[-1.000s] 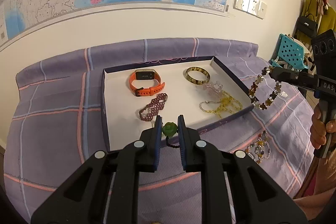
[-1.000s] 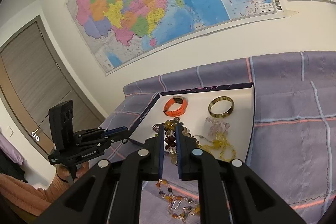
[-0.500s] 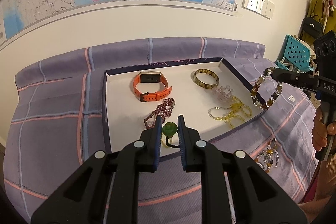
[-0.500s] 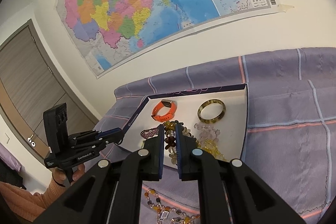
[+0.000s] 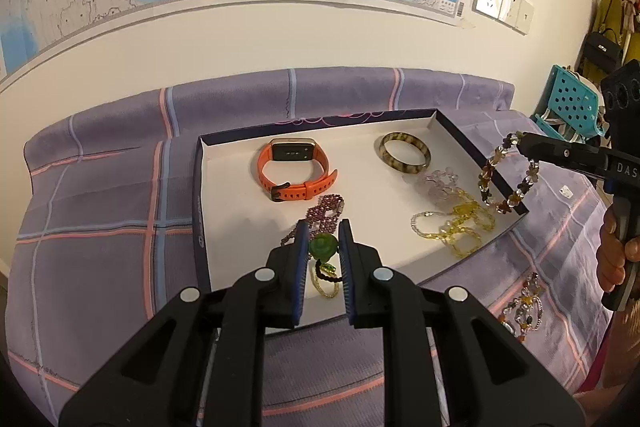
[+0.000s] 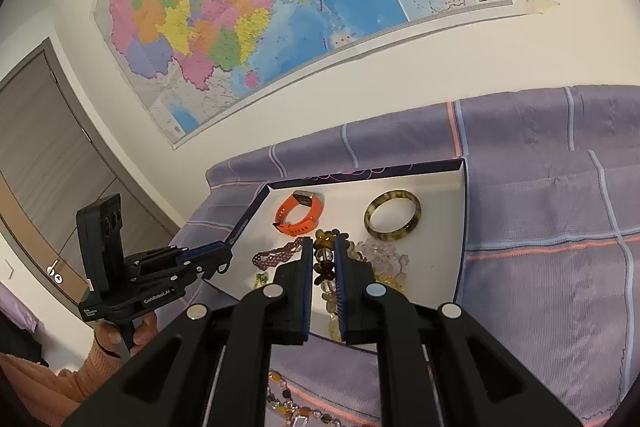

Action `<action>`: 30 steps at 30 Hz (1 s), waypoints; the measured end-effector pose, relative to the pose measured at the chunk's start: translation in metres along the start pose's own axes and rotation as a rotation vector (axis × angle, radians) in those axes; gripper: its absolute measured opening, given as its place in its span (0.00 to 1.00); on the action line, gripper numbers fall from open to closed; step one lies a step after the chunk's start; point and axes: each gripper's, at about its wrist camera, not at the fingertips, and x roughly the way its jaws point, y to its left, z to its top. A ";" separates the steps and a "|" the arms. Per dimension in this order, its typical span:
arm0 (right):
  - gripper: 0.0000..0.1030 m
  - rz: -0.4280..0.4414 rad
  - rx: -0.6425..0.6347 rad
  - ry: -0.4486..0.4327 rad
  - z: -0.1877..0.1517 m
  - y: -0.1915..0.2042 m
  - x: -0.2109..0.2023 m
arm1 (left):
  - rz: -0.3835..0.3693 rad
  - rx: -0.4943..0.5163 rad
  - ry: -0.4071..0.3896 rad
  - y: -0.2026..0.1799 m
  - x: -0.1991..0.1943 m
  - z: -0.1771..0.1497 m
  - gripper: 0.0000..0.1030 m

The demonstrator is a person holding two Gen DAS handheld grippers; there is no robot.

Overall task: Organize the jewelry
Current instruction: 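Carry the bead necklace over the box with the right gripper while the left lowers the green ring in, then release the bead necklace into the box with the right gripper while the left releases the green ring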

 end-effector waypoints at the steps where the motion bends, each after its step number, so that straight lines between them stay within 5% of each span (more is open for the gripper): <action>1: 0.08 0.000 0.002 0.001 0.000 -0.001 0.001 | 0.000 -0.002 0.003 0.001 0.002 0.000 0.15; 30: 0.08 -0.080 0.007 0.025 0.009 -0.019 0.027 | 0.025 -0.052 0.081 0.012 0.040 0.006 0.15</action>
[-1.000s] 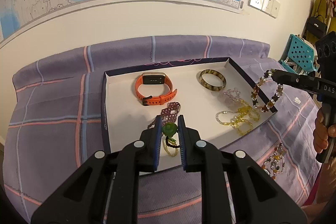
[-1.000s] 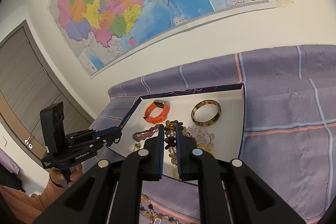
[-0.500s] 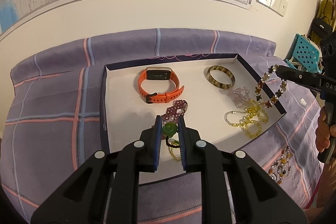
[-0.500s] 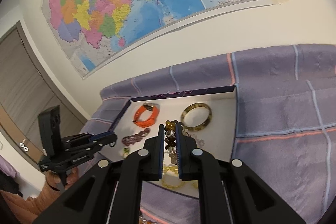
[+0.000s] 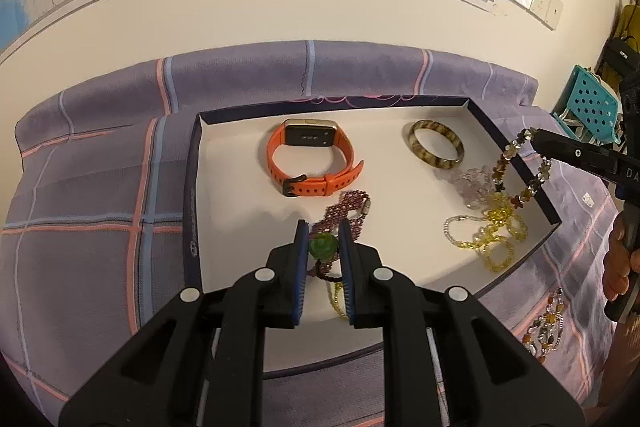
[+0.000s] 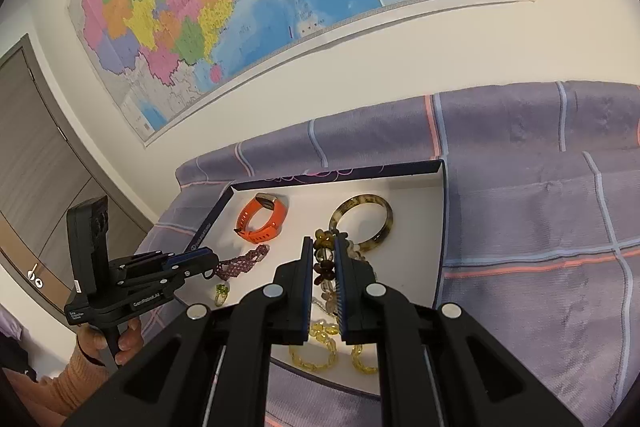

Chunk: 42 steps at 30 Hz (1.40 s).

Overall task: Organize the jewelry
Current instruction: 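Release the bead necklace into the box with the right gripper while the left releases the green ring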

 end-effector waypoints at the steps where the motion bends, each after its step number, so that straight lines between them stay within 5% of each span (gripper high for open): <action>1: 0.08 0.001 -0.001 0.003 0.000 0.000 0.001 | 0.000 -0.002 0.002 0.001 0.001 0.000 0.15; 32: 0.10 0.009 -0.018 0.094 -0.009 0.012 0.041 | 0.010 0.002 0.040 -0.003 0.017 -0.003 0.16; 39: 0.11 0.009 -0.005 0.095 -0.011 0.009 0.039 | 0.006 0.008 0.020 -0.004 0.011 -0.005 0.28; 42: 0.19 0.010 -0.007 0.088 -0.012 0.010 0.034 | 0.002 0.012 0.005 -0.006 0.005 -0.007 0.35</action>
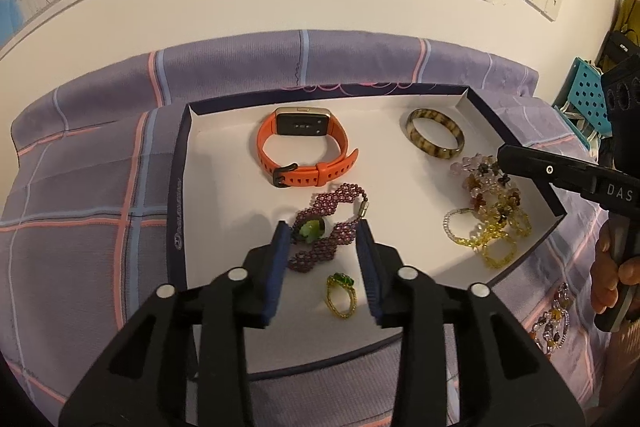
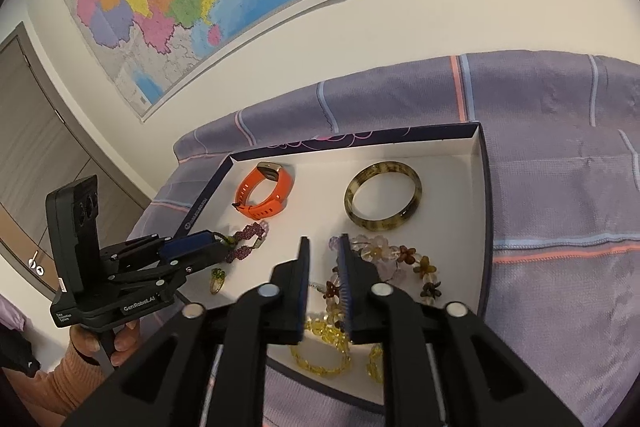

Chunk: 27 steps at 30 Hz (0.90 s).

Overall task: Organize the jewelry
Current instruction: 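Release the bead necklace into the box with the right gripper while the left releases the green ring, then withdraw both open grippers from the box back to the remaining jewelry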

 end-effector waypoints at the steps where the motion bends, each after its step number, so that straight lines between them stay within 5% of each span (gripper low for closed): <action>1: 0.20 0.001 -0.001 -0.001 -0.001 0.000 -0.001 | 0.000 0.001 -0.004 -0.001 -0.002 0.000 0.35; 27: 0.56 -0.011 -0.086 -0.051 -0.043 0.032 -0.061 | 0.063 0.026 -0.135 -0.008 -0.079 -0.048 0.69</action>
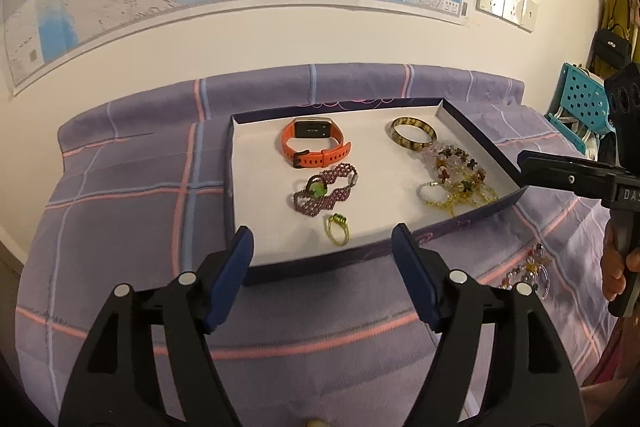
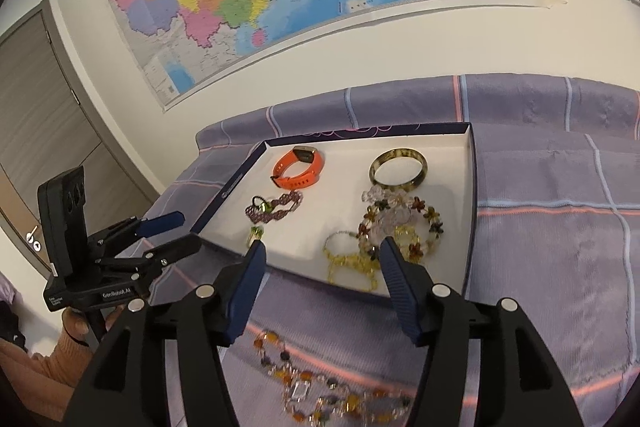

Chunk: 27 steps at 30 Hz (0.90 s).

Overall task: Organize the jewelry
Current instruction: 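Withdraw both open grippers from the box back to the remaining jewelry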

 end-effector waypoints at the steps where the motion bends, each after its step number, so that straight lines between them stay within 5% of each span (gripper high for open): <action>1: 0.57 0.003 -0.002 0.003 -0.003 0.001 -0.003 | 0.001 -0.002 -0.002 0.000 -0.003 -0.002 0.70; 14: 0.57 -0.050 0.028 0.053 -0.051 -0.007 -0.017 | 0.028 -0.029 0.026 0.009 -0.023 -0.051 0.71; 27: 0.74 -0.180 0.038 0.104 -0.088 -0.012 -0.023 | 0.026 -0.028 0.071 0.012 -0.028 -0.077 0.72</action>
